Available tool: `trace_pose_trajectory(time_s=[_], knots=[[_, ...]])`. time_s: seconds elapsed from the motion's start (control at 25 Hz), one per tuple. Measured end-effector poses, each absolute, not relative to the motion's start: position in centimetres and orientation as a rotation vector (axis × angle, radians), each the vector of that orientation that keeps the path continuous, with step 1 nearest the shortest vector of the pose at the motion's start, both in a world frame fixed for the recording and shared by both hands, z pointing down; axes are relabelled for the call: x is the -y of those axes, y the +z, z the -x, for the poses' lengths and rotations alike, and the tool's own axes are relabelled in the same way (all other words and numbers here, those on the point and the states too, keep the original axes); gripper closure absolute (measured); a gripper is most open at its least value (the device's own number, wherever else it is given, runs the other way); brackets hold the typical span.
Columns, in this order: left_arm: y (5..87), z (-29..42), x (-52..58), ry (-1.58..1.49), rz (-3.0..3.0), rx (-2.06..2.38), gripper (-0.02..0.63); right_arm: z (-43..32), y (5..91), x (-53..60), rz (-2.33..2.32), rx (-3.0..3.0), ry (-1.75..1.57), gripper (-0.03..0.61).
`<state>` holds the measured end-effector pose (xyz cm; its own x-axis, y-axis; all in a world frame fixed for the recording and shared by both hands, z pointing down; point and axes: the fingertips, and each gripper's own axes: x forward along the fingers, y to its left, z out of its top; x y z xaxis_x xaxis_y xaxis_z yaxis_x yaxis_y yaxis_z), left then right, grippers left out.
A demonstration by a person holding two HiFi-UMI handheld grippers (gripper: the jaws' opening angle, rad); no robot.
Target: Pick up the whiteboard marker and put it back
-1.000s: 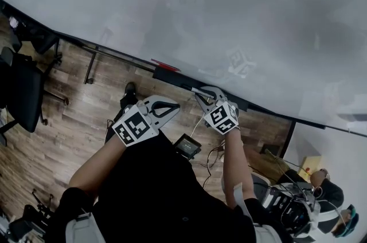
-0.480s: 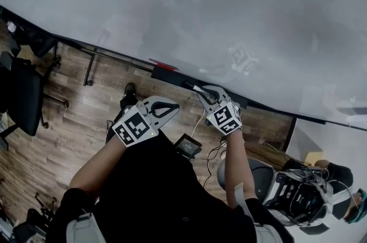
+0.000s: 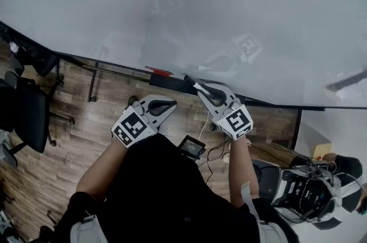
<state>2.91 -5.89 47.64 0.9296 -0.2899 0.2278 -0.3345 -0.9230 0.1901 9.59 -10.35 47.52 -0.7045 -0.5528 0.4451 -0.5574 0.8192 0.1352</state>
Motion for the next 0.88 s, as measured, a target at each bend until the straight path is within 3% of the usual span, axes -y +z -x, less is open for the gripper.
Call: trace_pose_trajectory(time_s=[0.6, 0.88], knots=[[34.5, -8.7, 9.2, 0.259, -3.043, 0.501, 0.601, -16.8, 29.0, 8.7, -1.091, 3.153, 0.020, 0.503], [29.0, -8.8, 9.6, 0.161, -3.121, 0.494, 0.601, -20.7, 26.3, 6.5, -1.274, 3.350, 0.142, 0.503]])
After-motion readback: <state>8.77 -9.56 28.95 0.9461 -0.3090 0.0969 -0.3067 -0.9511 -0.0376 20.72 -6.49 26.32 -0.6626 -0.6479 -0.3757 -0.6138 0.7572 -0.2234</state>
